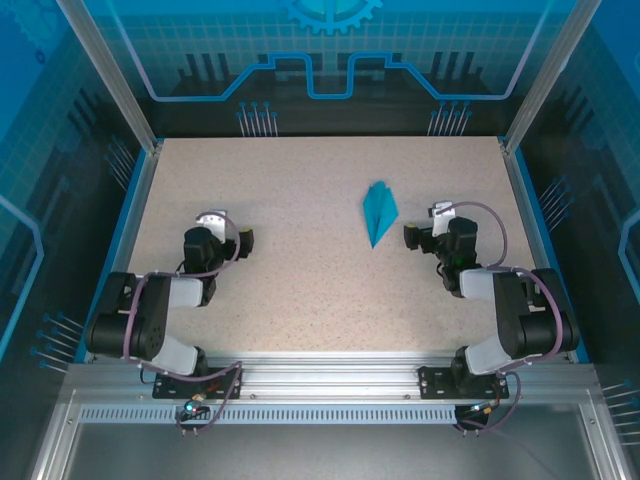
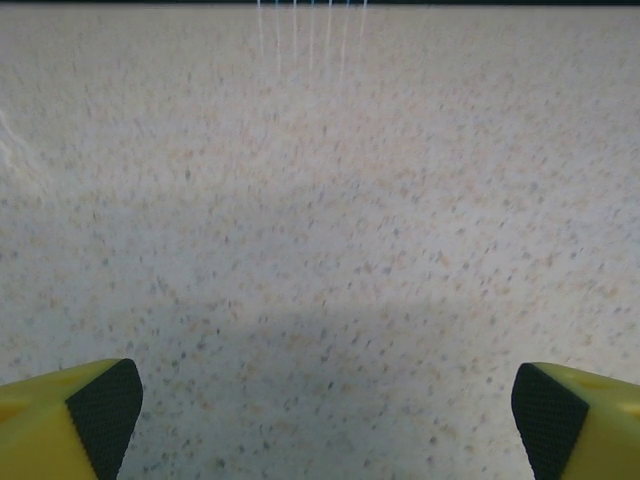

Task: Fold a paper plane with a square sheet of paper (fold left side to right side)
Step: Reset both arms

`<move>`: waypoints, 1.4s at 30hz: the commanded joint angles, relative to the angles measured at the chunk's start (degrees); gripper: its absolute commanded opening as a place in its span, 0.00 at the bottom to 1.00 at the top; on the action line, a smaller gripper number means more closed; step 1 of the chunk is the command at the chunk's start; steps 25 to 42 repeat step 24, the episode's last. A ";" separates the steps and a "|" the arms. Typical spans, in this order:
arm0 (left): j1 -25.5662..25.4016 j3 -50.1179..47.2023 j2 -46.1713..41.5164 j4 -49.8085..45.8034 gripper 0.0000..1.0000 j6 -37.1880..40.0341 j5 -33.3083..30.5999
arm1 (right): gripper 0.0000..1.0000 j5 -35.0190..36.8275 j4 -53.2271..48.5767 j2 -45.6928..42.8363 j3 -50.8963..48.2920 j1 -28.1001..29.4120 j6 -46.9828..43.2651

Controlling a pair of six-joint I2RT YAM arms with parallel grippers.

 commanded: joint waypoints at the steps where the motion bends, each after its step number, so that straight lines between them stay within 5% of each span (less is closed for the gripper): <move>1: 0.79 2.56 0.34 0.38 0.99 -1.25 4.96 | 1.00 -0.48 2.27 0.31 -0.14 -0.16 -0.82; 42: 0.65 3.56 0.68 -0.93 0.99 -2.72 0.50 | 1.00 -0.37 2.13 0.31 -0.01 -0.10 -0.88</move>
